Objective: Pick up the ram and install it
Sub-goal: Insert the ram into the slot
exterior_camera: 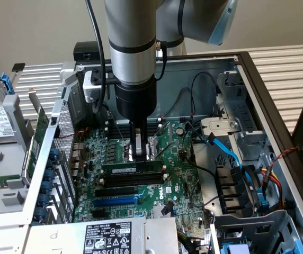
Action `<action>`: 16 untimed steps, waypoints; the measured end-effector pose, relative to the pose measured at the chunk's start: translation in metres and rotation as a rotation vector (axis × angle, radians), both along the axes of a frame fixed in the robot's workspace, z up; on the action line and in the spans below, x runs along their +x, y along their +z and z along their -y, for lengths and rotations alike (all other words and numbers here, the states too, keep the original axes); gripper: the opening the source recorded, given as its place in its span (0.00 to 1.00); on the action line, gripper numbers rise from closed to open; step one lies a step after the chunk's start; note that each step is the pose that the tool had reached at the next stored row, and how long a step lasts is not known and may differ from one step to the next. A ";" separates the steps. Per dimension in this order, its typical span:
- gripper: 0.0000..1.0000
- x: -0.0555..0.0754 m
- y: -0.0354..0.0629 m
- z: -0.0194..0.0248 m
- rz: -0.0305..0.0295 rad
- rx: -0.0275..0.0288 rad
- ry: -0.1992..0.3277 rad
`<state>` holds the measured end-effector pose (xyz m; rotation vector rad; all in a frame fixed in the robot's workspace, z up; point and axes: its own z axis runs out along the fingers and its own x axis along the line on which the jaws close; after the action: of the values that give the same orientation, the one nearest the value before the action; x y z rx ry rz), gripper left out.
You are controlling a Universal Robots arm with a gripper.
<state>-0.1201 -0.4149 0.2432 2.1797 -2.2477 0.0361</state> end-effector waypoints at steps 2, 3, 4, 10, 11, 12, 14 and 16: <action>0.13 0.000 -0.0009 -0.0004 0.0004 -0.0001 0.000; 0.13 0.000 -0.0013 -0.0008 0.0007 -0.0001 0.000; 0.13 0.000 -0.0016 -0.0011 0.0010 0.0001 0.000; 0.13 0.000 -0.0039 -0.0011 0.0027 0.0000 0.000; 0.13 0.000 -0.0044 -0.0011 0.0029 0.0000 0.000; 0.13 0.000 -0.0045 -0.0011 0.0029 -0.0001 0.000; 0.13 0.000 -0.0048 -0.0010 0.0032 -0.0001 0.000; 0.13 0.000 -0.0057 -0.0010 0.0045 0.0002 0.000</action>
<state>-0.1201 -0.4139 0.2375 2.1819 -2.2501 0.0408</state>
